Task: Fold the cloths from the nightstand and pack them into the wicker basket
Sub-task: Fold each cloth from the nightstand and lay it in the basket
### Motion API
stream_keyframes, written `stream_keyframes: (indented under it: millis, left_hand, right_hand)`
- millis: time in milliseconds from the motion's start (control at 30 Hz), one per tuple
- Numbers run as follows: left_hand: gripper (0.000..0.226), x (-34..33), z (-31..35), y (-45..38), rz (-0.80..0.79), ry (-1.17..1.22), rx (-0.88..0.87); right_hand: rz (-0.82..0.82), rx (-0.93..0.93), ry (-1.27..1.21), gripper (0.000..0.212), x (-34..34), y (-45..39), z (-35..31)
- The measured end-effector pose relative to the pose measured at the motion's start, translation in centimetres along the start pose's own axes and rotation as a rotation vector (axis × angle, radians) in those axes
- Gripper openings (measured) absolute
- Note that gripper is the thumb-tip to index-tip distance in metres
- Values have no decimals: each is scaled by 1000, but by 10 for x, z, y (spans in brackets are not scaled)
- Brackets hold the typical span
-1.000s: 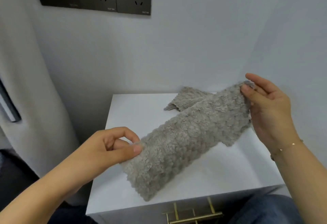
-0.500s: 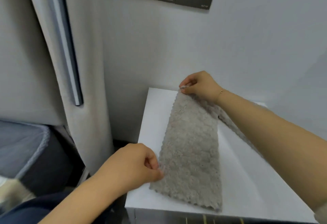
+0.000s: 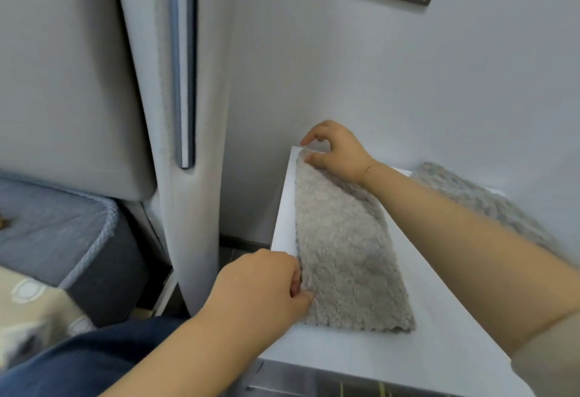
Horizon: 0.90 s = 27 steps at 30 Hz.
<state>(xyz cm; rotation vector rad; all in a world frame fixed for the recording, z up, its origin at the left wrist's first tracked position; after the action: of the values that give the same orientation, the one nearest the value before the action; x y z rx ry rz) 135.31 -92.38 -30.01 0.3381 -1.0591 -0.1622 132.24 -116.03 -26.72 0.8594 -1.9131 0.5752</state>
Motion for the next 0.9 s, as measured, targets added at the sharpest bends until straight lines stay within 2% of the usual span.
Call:
stream_keyframes:
  millis: [133,200,267,333,400,467,567,667,833,900]
  left_hand:
    - [27,7,-2,5,60,-47,-20]
    - [38,14,4,10,138,-67,-64]
    - [48,17,11,12,214,-35,-166]
    - [42,13,26,16,240,-5,-339]
    - [40,3,39,18,192,-72,-483]
    - [53,-11,46,16,107,-139,-550]
    - [67,-29,33,9,18,-220,-501]
    - [65,-35,21,3,-27,-283,-480]
    - [69,-40,21,10,-180,-331,-379]
    - [71,-40,21,12,-168,-354,-359]
  right_hand:
    - [5,72,22,15,16,48,-16]
    - [-35,112,64,17,17,84,-23]
    - [-84,125,89,17,14,117,-29]
    - [-120,115,116,20,8,153,-28]
    - [-142,98,110,25,0,184,-24]
    - [-158,67,87,33,-8,207,-19]
    - [-231,3,74,49,-25,229,-9]
    - [-261,5,46,59,-38,237,-4]
    - [-228,58,45,63,-41,242,-3]
    - [-159,81,82,64,-35,245,-3]
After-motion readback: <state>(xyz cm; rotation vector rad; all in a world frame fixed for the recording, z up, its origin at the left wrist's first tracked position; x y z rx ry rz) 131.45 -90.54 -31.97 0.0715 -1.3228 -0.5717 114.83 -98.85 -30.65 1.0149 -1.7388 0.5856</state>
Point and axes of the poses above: each hand's wrist, its own y-axis away from the middle knuckle, its own x-axis out of the back of the hand, z = x × y, the point moved 7 cm from there along -y, towards the middle knuckle, and after that the axes turned 9 degrees about -z, right-handed, at the moved point
